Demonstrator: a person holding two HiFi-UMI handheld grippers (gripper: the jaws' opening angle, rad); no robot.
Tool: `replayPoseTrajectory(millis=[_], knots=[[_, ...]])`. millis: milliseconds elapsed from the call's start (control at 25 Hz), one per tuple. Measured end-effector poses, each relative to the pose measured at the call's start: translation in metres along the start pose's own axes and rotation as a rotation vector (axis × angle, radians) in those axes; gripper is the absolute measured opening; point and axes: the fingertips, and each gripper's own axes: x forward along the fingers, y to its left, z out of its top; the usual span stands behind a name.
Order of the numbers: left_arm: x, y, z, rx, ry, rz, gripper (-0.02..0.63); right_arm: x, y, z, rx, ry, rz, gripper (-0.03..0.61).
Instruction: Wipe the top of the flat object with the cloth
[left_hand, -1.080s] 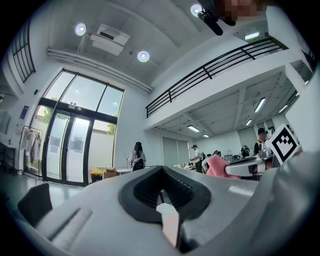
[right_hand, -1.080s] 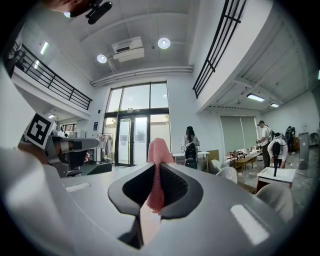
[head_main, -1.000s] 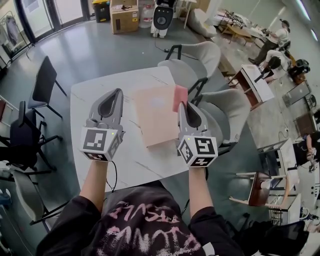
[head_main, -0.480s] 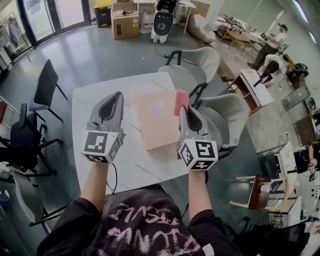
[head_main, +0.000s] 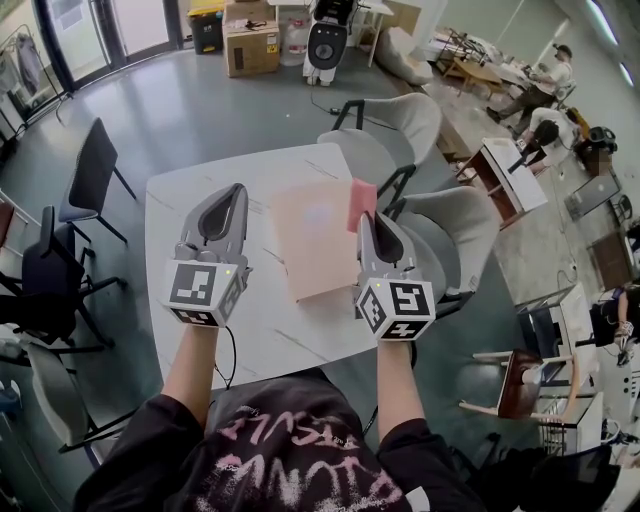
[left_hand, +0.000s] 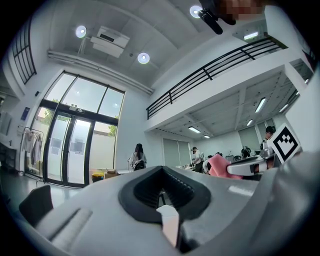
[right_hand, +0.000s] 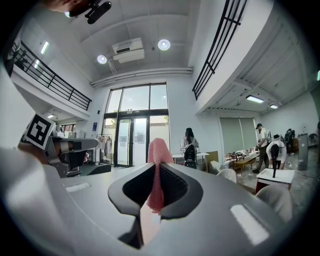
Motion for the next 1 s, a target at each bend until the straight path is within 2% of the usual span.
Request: replayPoseTrajectory(millis=[200, 1000], knots=[[0.0014, -0.0008, 0.0003, -0.014, 0.0, -0.007, 0.002, 0.0016, -0.0008, 0.0001, -0.002, 0.003, 0.0, 0.046], [0.0054, -0.0046, -0.0009, 0.014, 0.006, -0.028, 0.002, 0.0053, -0.003, -0.0036, 0.004, 0.013, 0.003, 0.046]])
